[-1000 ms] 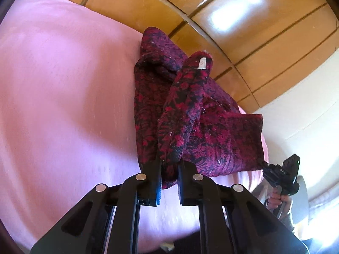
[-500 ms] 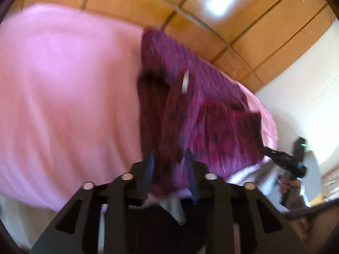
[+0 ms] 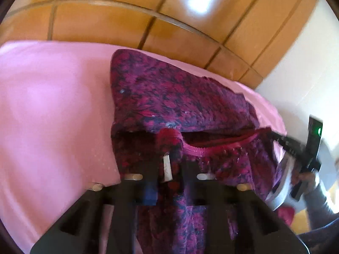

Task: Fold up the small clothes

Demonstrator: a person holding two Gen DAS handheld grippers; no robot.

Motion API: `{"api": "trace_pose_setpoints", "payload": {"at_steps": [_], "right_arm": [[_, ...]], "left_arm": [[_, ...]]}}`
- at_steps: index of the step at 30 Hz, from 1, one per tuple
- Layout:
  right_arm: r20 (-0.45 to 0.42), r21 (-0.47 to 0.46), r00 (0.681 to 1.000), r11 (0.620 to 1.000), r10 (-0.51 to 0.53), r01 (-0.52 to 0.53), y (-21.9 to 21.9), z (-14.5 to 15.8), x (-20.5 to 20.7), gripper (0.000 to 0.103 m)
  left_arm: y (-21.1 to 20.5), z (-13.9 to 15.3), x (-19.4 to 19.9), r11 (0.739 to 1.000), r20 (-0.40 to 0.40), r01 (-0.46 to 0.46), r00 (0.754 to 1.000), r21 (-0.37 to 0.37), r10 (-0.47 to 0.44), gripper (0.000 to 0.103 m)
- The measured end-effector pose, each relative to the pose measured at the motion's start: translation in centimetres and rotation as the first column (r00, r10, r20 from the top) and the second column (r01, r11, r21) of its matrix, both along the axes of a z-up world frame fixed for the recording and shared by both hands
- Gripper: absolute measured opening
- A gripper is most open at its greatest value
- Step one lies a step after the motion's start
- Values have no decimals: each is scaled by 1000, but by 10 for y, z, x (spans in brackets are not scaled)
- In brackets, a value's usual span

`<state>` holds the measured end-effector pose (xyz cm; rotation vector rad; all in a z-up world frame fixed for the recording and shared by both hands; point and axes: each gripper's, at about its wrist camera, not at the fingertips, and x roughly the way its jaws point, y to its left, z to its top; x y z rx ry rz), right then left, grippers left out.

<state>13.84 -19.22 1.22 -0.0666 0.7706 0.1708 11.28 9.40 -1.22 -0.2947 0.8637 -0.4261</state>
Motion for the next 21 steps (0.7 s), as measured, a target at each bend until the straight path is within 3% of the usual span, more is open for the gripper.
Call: {"api": "trace_pose_setpoints", "payload": {"at_steps": [5, 10, 12, 13, 16, 17, 21], "right_arm": [[2, 180, 992, 976, -124, 121, -47, 6, 1, 14], [-128, 223, 976, 954, -176, 201, -56, -38, 30, 15], [-131, 233, 973, 948, -190, 217, -58, -45, 37, 18], [-133, 241, 972, 945, -193, 221, -59, -44, 37, 19], [-125, 259, 975, 943, -183, 210, -62, -38, 34, 32], [-123, 265, 976, 942, -181, 208, -64, -37, 32, 40], [-107, 260, 983, 950, -149, 172, -65, -29, 17, 51]], "left_arm": [[21, 13, -10, 994, 53, -86, 995, -70, 90, 13], [11, -37, 26, 989, -113, -133, 984, 67, 140, 15], [11, -38, 29, 992, -123, -115, 985, 43, 120, 16], [15, -35, 29, 993, -125, -119, 985, 24, 121, 25], [31, -19, 22, 991, -101, -118, 989, -69, 111, 44], [31, -15, 20, 990, -84, -122, 990, -70, 116, 44], [30, -10, 7, 996, -61, -57, 997, -71, 53, 44]]}}
